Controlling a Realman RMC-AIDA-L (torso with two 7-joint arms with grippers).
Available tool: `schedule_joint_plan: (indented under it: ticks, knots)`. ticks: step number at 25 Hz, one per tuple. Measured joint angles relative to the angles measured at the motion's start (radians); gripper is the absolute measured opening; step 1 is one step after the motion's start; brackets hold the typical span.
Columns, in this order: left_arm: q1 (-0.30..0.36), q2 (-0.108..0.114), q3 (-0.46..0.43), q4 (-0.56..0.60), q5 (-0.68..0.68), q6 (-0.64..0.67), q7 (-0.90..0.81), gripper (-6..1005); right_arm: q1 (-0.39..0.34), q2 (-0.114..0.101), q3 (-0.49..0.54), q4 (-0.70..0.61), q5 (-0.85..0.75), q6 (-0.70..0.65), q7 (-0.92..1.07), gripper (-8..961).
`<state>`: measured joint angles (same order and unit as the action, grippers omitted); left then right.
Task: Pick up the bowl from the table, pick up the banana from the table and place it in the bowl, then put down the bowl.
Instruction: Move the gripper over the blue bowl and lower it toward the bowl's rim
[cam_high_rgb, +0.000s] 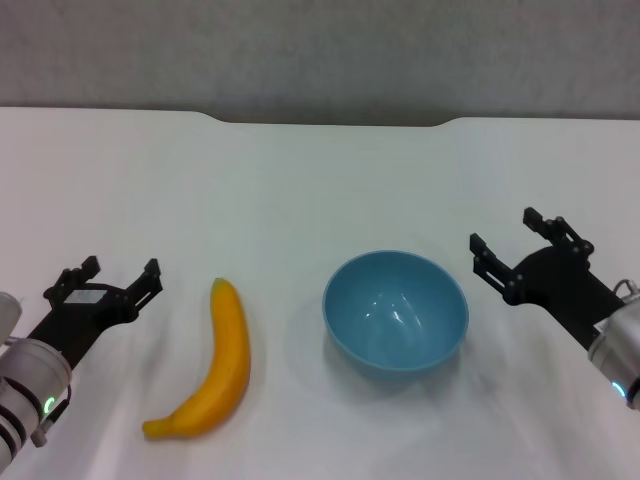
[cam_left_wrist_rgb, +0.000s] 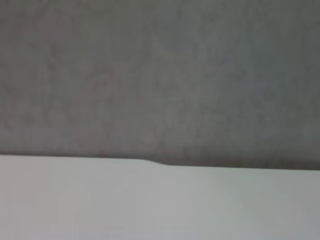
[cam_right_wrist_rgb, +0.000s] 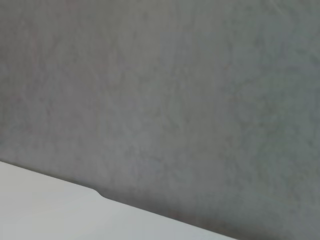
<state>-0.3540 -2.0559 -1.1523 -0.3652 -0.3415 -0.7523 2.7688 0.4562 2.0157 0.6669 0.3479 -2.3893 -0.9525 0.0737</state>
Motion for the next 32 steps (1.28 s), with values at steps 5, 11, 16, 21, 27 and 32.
schedule_joint_plan:
  ticks: [5,11,16,21,27,32]
  knots:
    - [0.005,0.002,0.010,-0.011,-0.001,-0.007,0.001,894,-0.015,0.000,-0.002,0.006,-0.004,-0.004,-0.003,803]
    - [0.006,0.003,0.008,-0.008,-0.001,-0.008,0.008,894,-0.008,0.002,-0.006,0.011,-0.007,-0.004,-0.003,804]
    - [0.019,0.007,-0.005,0.000,-0.009,-0.034,0.006,894,-0.015,0.000,-0.009,0.043,-0.006,-0.006,-0.009,804]
    - [0.018,0.008,0.007,-0.011,-0.013,-0.059,0.004,894,-0.031,0.002,-0.003,0.044,-0.001,-0.013,-0.009,804]
    - [0.033,0.012,0.037,-0.069,-0.005,-0.043,-0.012,894,-0.027,0.000,-0.010,0.060,-0.005,-0.005,-0.013,804]
    - [0.066,0.022,0.071,-0.155,0.003,0.017,-0.006,894,-0.038,-0.009,-0.006,0.142,-0.007,0.048,-0.028,805]
